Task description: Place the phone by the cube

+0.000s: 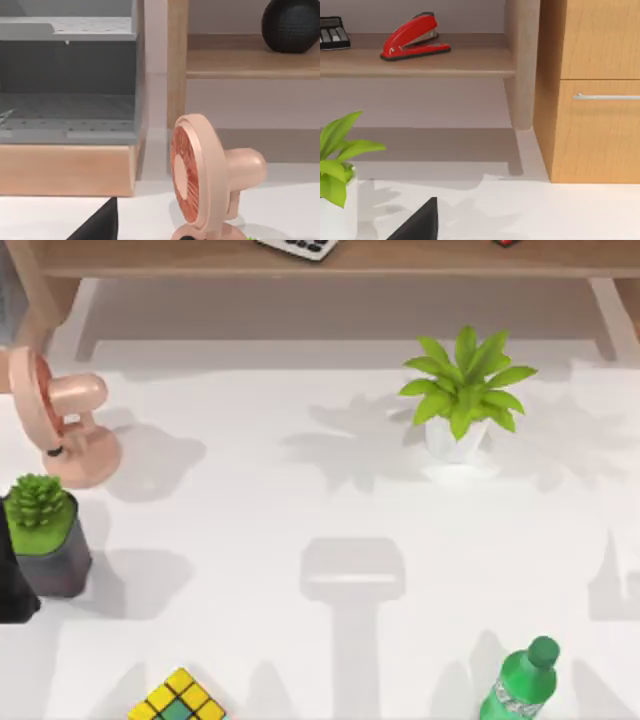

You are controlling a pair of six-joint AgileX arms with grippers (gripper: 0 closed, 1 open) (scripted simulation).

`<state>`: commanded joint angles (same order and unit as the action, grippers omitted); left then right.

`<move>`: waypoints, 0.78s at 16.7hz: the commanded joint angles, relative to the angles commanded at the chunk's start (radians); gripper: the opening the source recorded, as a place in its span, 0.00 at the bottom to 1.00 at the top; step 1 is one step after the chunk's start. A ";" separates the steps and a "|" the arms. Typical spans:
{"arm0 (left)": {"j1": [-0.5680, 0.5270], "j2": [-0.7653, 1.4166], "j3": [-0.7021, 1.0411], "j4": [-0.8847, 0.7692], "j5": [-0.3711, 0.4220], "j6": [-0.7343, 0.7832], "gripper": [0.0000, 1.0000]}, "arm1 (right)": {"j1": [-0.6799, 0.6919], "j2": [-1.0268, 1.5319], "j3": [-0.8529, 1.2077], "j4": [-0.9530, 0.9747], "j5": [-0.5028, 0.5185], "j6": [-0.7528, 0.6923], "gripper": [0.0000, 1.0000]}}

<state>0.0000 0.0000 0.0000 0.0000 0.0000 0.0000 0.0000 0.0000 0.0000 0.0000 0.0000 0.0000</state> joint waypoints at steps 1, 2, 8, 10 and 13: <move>0.000 0.000 0.000 0.000 0.000 0.000 1.00 | 0.000 0.000 0.000 0.000 0.000 0.000 1.00; 0.000 0.000 0.000 0.000 0.000 0.000 1.00 | -0.001 0.001 0.001 -0.001 0.000 -0.001 1.00; 0.000 0.000 0.000 0.000 0.000 0.000 1.00 | -0.115 0.227 0.129 -0.171 0.000 -0.208 1.00; 0.000 0.000 0.000 0.000 0.000 0.000 1.00 | -0.181 0.379 0.203 -0.269 0.000 -0.331 1.00; 0.000 0.000 0.000 0.000 0.000 0.000 1.00 | -0.291 0.637 0.327 -0.434 0.000 -0.539 1.00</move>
<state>0.0000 0.0000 0.0000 0.0000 0.0000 0.0000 -0.2908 0.6368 0.3268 -0.4336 0.0000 -0.5387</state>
